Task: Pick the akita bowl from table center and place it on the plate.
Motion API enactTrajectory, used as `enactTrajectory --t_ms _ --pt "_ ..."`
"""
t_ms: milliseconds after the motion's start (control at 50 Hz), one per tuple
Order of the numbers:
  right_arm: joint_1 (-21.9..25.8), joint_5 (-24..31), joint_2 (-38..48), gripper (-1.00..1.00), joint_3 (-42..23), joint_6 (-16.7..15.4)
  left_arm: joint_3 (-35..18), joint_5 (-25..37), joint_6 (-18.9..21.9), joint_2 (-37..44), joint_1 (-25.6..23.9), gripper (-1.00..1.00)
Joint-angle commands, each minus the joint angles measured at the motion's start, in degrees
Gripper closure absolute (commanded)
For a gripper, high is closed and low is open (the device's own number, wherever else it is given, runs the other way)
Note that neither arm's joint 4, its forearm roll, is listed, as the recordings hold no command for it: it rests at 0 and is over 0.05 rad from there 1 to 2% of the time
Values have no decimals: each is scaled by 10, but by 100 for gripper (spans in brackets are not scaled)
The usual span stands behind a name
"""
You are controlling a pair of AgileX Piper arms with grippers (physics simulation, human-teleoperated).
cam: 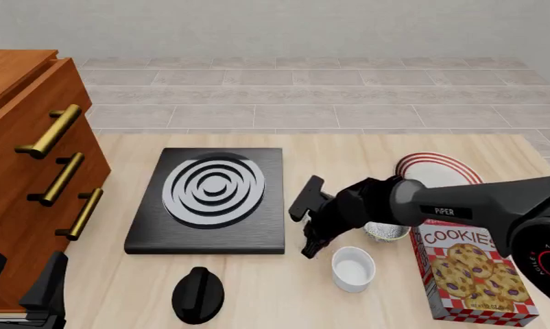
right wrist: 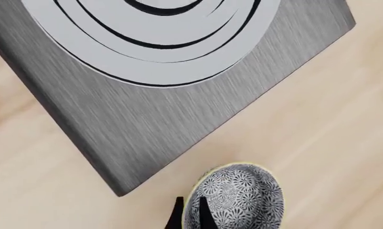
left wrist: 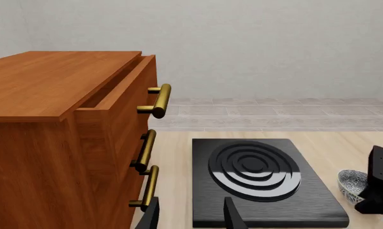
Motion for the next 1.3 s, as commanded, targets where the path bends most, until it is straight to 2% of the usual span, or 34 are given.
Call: enactTrajectory --t_ms 20,300,560,640,820,1060,1300 --pt "-6 -14 17 100 7 8 0 0 0 0 0 -100" --pt "-8 -5 9 100 -1 5 0 0 0 0 0 -100" --pt "-9 9 -36 100 0 -20 0 0 0 0 0 -100" --pt "-21 12 -51 100 1 -37 0 0 0 0 0 -100" --pt "-14 28 -83 100 -4 -18 0 0 0 0 0 -100" --pt "-16 38 -117 100 -7 -14 0 0 0 0 0 -100" --pt "-47 43 -151 100 -6 -11 0 0 0 0 0 -100"
